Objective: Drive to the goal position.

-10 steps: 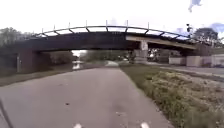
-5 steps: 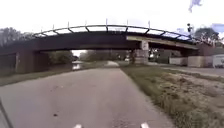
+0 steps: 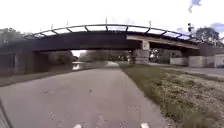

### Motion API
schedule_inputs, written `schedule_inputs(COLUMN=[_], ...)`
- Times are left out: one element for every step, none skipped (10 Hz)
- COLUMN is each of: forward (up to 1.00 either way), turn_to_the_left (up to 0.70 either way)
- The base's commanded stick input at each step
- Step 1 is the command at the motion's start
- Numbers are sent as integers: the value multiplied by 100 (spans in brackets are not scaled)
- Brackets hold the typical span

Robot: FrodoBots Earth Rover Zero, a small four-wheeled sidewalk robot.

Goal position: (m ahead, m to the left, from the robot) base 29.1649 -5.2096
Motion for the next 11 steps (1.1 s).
schedule_inputs(forward=[70,70,70,70,70,70,70,70,70,70,70], turn_to_the_left=[0,0,0,0,0,0,0,0,0,0,0])
